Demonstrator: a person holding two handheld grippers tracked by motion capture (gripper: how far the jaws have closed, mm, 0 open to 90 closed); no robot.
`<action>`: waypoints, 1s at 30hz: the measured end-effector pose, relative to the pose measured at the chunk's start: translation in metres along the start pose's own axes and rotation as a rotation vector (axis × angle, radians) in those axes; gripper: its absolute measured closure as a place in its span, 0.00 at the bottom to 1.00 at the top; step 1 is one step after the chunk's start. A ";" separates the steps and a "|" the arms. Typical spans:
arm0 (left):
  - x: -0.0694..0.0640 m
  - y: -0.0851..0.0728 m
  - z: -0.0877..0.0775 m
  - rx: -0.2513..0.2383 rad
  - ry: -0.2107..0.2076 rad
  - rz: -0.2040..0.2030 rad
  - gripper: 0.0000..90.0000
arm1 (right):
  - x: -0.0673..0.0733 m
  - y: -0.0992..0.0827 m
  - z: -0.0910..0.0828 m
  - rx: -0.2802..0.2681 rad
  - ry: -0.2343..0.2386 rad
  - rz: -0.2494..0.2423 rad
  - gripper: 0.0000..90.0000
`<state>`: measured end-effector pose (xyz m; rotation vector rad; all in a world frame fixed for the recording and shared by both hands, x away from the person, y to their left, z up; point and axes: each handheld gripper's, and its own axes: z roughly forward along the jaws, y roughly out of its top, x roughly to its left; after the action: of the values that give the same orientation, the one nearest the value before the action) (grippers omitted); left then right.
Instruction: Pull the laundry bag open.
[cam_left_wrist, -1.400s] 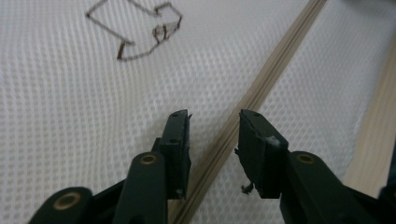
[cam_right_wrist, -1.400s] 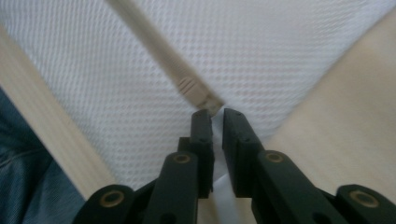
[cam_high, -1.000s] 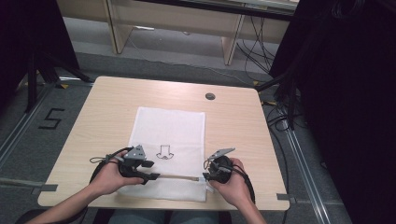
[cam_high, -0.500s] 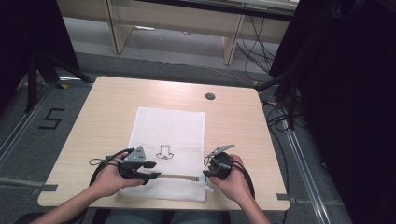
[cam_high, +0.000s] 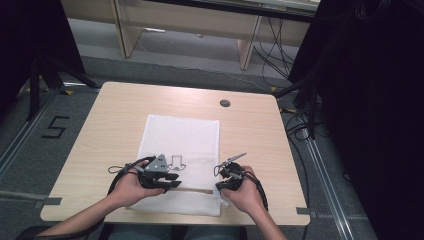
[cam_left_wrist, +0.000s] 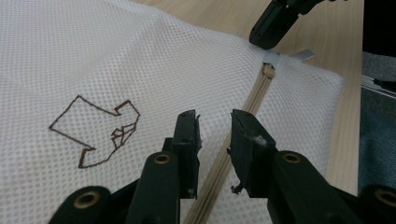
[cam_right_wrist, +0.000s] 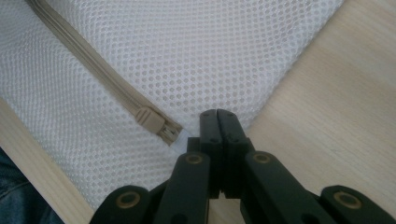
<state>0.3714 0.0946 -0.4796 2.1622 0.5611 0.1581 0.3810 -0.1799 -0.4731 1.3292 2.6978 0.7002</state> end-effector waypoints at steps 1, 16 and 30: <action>-0.001 0.001 0.002 -0.003 -0.004 -0.009 0.80 | 0.001 0.000 0.001 -0.004 0.008 0.007 1.00; -0.021 0.023 0.041 0.050 -0.080 0.046 0.84 | 0.004 -0.002 0.008 0.034 0.030 0.013 1.00; -0.029 0.029 0.068 0.099 -0.116 0.070 0.83 | 0.002 -0.007 0.006 0.044 0.053 0.002 1.00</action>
<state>0.3762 0.0170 -0.4965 2.2723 0.4356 0.0435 0.3760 -0.1805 -0.4810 1.3420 2.7691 0.6896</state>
